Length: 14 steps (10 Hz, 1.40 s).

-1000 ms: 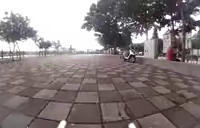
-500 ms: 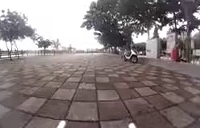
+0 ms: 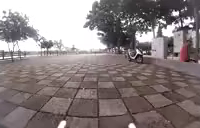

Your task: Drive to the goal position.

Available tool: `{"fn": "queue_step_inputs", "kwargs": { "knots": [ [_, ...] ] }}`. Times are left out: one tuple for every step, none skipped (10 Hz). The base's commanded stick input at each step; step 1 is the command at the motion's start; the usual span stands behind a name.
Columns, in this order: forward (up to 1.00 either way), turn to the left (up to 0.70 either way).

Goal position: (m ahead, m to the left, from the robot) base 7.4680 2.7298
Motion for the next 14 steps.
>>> {"fn": "queue_step_inputs", "kwargs": {
  "knots": [
    [0.70, 0.01],
    [0.70, -0.04],
    [0.70, -0.22],
    [0.70, -0.34],
    [0.70, -0.34],
    [0.70, -0.34],
    [0.70, -0.34],
    [0.70, -0.34],
    [0.70, -0.03],
    [0.70, 0.01],
    [0.70, 0.01],
    [0.70, 0.01],
    [0.70, 0.01],
    [0.70, 0.01]
  ]
}}
